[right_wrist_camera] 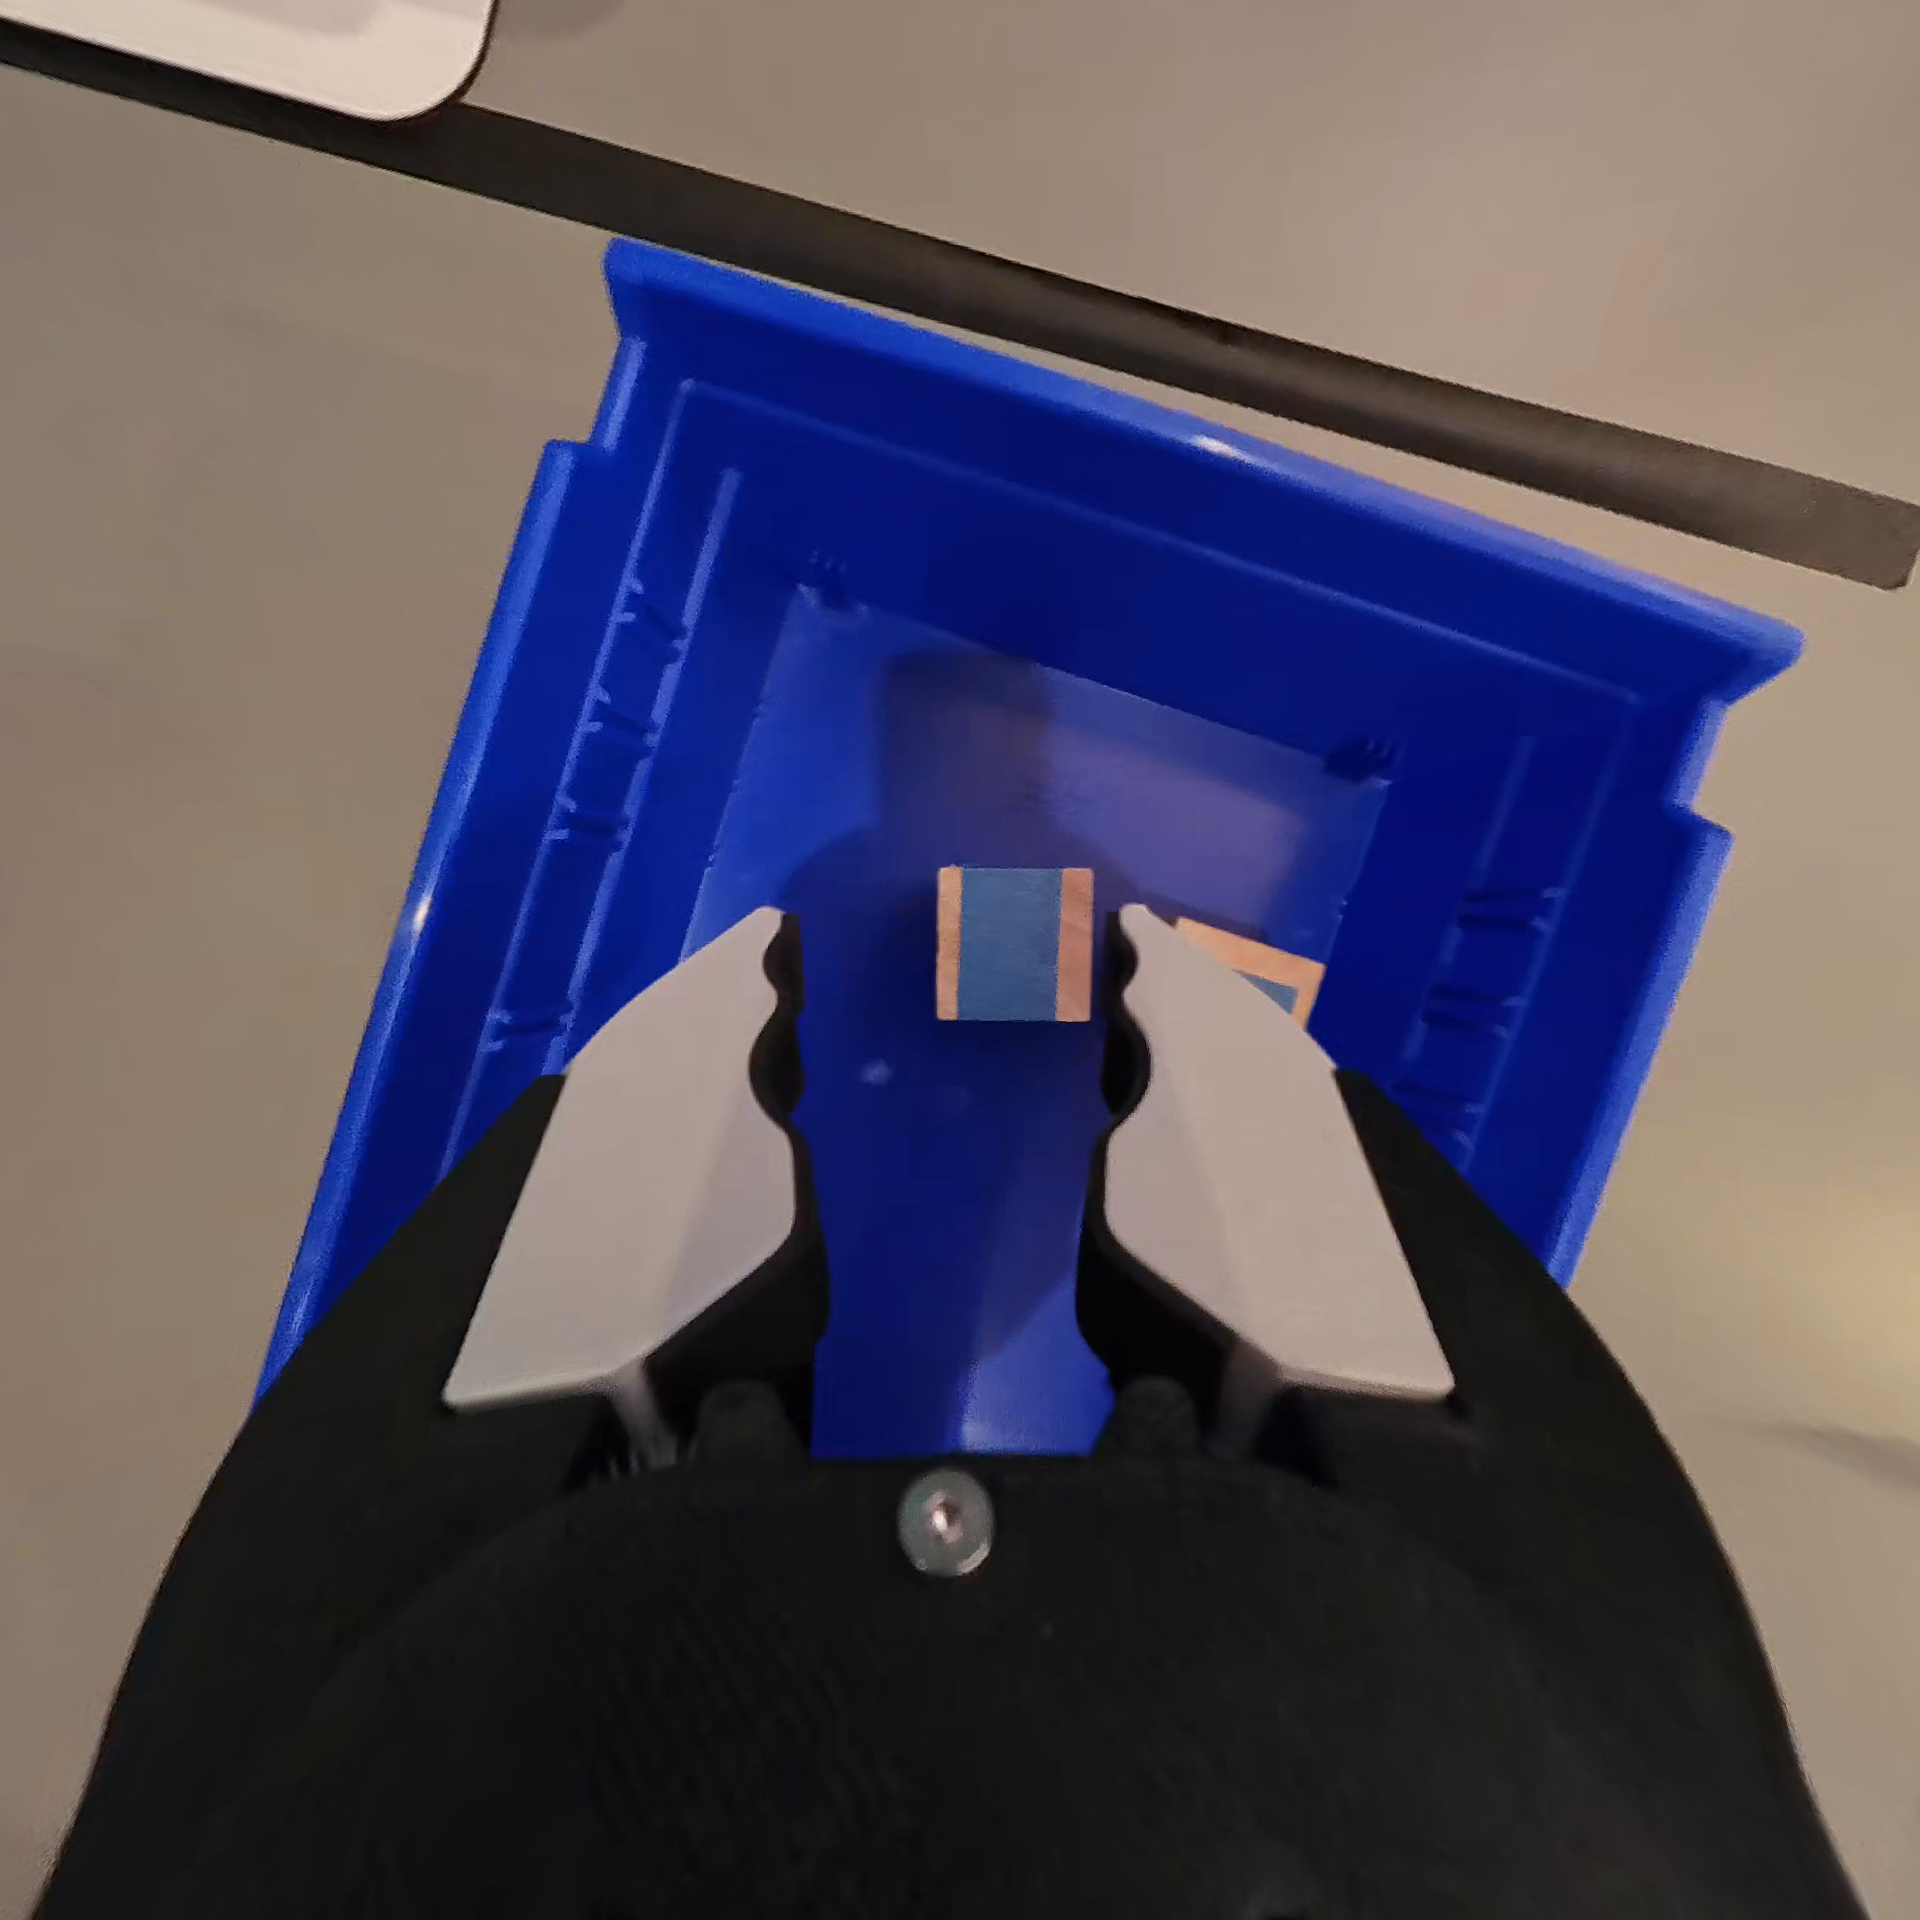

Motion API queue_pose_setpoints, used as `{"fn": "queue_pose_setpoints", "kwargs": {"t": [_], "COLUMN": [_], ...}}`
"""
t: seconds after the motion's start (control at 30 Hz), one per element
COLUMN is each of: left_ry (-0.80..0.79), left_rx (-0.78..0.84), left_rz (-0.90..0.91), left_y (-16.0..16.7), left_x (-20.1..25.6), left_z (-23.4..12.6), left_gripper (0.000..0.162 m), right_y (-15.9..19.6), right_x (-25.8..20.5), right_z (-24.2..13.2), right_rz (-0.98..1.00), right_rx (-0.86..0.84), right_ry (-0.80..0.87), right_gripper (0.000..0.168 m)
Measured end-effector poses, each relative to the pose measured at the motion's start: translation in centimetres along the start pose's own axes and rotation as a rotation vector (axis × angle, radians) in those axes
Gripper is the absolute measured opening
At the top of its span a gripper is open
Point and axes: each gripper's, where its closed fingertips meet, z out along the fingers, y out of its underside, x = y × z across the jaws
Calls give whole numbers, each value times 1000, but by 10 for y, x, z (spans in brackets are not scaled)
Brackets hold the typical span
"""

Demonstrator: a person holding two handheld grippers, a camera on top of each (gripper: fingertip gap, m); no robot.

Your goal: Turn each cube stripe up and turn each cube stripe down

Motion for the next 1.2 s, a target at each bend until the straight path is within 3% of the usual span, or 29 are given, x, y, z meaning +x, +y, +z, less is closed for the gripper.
{"fn": "queue_pose_setpoints", "kwargs": {"t": [0.1, 0.3, 0.37, 0.7, 0.97, 1.1, 1.2], "left_ry": [-177, -12, -41, -158, -166, -179, -264], "left_rx": [-165, -504, -590, -771, -911, -888, -758], "left_rz": [-56, 199, 233, 208, 194, 230, 260], "left_y": [38, 118, 138, 169, 188, 179, 149], "left_x": [-49, -55, -64, -94, -96, -94, -97], "left_z": [-6, 17, 23, 44, 57, 52, 33], "left_gripper": [53, 42, 45, 56, 46, 46, 45], "right_y": [1, 9, 9, 13, 18, 17, 15], "right_x": [-5, -7, -6, -12, -13, -12, -11], "right_z": [4, 11, 11, 14, 17, 14, 11], "right_rz": [-16, -27, -26, -76, -103, -105, -107], "right_rx": [-12, -62, -60, -88, -122, -115, -103], "right_ry": [-22, -35, -35, -35, -32, -34, -25], "right_gripper": [58, 59, 58, 58, 57, 57, 57]}}
